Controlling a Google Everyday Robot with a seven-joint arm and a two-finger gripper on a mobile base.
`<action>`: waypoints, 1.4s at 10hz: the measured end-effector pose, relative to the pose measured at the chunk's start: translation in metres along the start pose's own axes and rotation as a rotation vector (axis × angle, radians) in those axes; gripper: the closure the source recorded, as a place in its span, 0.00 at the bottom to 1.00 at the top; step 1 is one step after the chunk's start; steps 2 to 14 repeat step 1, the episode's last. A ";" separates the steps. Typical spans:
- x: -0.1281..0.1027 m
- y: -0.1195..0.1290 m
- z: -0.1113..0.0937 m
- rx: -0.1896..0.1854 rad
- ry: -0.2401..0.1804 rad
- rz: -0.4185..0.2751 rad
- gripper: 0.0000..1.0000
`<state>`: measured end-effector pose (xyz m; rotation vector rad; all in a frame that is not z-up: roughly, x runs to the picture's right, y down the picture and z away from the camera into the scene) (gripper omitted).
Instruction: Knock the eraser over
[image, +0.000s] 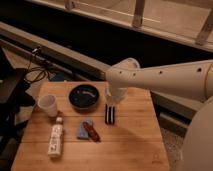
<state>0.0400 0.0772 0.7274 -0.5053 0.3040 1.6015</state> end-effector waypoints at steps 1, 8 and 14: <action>-0.001 0.000 0.000 0.003 -0.008 -0.001 1.00; -0.001 0.000 0.000 0.003 -0.008 -0.001 1.00; -0.001 0.000 0.000 0.003 -0.008 -0.001 1.00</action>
